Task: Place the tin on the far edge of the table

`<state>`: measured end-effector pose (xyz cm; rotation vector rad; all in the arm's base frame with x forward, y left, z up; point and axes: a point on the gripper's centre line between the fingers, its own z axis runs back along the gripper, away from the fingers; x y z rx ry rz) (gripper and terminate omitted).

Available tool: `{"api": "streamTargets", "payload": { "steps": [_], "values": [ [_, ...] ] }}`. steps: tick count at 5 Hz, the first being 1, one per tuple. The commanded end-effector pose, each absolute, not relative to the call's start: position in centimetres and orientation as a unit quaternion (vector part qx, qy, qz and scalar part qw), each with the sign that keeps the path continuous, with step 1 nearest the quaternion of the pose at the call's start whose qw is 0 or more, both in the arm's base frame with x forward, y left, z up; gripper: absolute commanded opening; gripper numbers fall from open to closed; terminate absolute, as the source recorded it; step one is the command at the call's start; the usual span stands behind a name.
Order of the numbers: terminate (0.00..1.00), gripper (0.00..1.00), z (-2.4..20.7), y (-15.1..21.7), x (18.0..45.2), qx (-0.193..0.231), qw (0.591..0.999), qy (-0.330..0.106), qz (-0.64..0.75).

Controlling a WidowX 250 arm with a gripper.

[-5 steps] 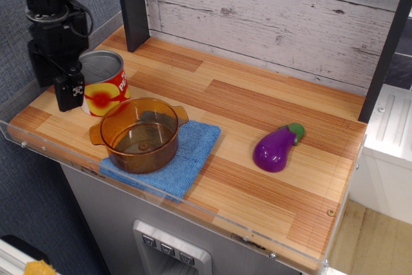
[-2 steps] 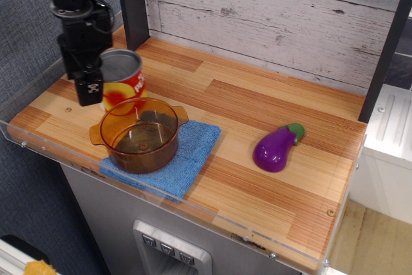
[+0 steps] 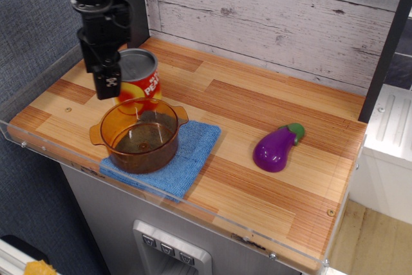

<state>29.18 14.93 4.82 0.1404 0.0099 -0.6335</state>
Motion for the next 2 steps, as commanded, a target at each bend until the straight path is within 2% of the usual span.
{"api": "streamTargets", "payload": {
  "steps": [1, 2],
  "values": [
    [0.0, 1.0, 5.9, 13.4, 31.4, 0.079, 0.94, -0.019, -0.333],
    [0.0, 1.0, 6.2, 12.3, 32.4, 0.07, 0.935, -0.035, -0.345]
  ]
}}
